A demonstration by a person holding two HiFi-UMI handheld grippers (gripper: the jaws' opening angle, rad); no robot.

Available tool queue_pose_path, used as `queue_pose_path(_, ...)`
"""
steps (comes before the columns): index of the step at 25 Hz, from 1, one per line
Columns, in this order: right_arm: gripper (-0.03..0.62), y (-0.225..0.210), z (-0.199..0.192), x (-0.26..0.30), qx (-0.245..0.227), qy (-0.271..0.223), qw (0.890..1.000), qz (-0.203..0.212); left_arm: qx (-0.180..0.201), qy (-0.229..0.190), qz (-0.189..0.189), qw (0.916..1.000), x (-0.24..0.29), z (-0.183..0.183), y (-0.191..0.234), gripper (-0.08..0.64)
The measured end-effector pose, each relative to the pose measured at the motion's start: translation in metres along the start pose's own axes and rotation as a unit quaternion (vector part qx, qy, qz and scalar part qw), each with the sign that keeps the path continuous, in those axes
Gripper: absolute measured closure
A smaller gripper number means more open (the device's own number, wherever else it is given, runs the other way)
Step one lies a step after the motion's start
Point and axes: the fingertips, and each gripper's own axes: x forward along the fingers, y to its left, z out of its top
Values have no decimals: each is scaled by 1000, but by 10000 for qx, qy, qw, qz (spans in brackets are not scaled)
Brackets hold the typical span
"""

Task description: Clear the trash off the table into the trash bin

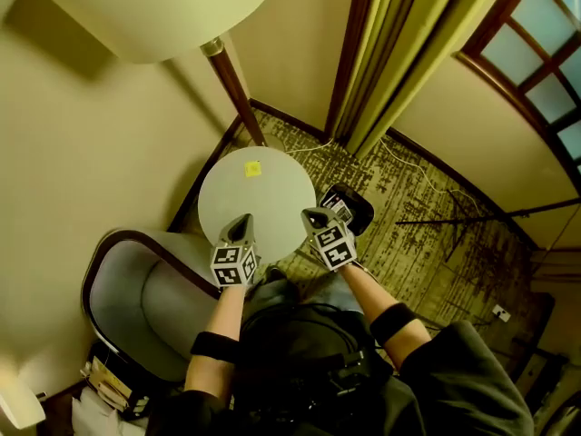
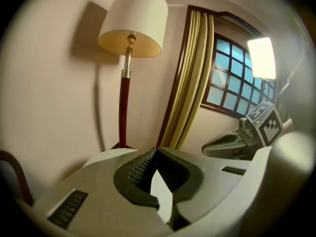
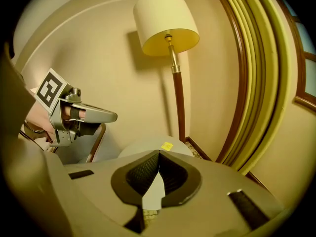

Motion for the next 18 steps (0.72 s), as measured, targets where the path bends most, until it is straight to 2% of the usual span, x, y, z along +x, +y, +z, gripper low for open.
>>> queue_pose_path(4,592,20,5,12,-141,82,9997,185,-37,5,225,9997,-14,-8,23,560)
queue_pose_path(9,592,39,7,26,-351,202,9987,297,29,27,252,9997,-23,-20,36,560)
queue_pose_path(13,591,35,5,52,-564,364,9970,382,118,86,294,9995,-9,-28,46,560)
queue_pose_path(15,564,35,4,65,-766,491,9949,429,86,115,303,9994,-5,-33,49,560)
queue_pose_path(18,557,40,-3,89,-1328,697,9874,510,-7,126,346,9993,-6,-43,55,560)
